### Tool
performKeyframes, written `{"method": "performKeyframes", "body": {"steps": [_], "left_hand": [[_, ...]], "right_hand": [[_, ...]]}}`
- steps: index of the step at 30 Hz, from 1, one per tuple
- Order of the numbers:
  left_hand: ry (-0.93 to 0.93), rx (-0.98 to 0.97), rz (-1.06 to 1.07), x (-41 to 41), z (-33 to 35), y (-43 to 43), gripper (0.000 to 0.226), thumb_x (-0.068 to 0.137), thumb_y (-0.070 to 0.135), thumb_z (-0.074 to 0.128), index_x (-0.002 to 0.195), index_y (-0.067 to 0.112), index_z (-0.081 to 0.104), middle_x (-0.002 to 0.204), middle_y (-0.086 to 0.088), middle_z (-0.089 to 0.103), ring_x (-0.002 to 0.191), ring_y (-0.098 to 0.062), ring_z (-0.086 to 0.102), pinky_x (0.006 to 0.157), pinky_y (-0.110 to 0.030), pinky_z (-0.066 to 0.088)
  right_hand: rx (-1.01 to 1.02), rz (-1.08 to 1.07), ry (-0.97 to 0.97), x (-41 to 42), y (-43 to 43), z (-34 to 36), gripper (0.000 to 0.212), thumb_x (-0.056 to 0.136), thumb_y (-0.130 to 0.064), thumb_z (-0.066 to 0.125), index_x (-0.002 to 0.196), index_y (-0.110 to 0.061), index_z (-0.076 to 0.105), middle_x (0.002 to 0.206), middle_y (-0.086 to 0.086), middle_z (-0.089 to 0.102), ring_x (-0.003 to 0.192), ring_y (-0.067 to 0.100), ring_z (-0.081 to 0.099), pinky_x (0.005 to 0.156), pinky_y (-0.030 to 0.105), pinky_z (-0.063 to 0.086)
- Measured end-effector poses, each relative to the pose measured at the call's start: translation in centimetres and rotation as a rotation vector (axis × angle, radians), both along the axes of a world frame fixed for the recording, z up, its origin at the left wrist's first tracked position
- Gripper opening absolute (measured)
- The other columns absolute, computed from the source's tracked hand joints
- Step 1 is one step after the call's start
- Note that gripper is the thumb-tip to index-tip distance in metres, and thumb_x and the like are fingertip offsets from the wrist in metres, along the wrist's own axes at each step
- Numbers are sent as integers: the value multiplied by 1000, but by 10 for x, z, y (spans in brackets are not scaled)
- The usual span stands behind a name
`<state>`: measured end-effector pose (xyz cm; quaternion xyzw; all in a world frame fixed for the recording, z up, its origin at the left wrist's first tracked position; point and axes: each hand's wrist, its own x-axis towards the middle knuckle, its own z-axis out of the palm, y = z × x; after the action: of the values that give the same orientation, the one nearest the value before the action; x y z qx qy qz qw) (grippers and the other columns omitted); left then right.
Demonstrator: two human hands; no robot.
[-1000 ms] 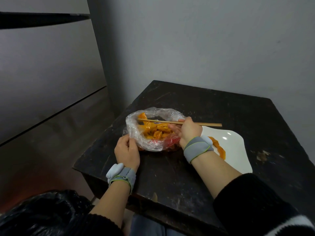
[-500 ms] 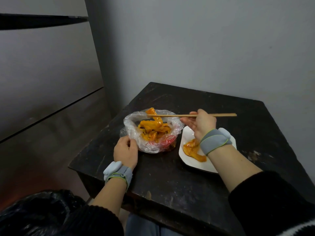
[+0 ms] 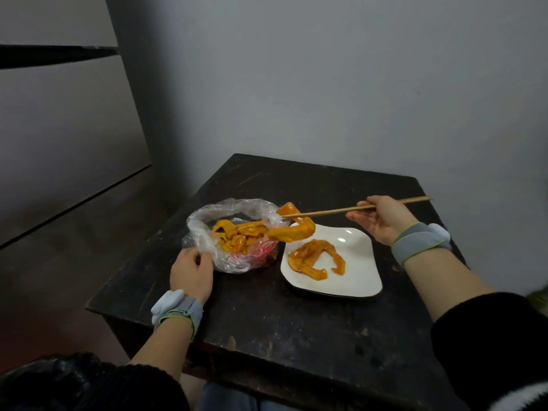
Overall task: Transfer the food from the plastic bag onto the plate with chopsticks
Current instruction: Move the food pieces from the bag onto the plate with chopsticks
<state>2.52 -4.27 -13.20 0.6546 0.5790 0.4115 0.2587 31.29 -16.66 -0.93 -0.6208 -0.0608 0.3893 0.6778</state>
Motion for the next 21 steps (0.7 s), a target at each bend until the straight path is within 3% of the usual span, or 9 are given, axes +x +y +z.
{"method": "performKeyframes", "body": {"steps": [3,11,21], "left_hand": [[-1,6,11,-1,-1,2,25,91,18,46,85,1,63,98,-14,60,82,-23,50,72,-31,35],[23,7,4,-1,-3,3,24,91,19,45,72,7,56,92,-12,56,79,-24,49,69,-31,33],[26,2,6,1,-1,3,27,91,19,46,82,-1,62,98,-16,59,81,-26,50,71,-33,37]], "right_hand": [[-79,24,-23,12,-13,-4,30,102,-17,44,81,0,58,54,16,68,44,22,68,37,21,51],[-235,81,-136,25,-29,-13,31,102,-17,41,82,0,58,49,15,66,42,21,67,40,22,55],[-344,161,-349,25,-27,-4,33,101,-22,43,82,-2,61,75,19,68,44,19,66,40,21,54]]}}
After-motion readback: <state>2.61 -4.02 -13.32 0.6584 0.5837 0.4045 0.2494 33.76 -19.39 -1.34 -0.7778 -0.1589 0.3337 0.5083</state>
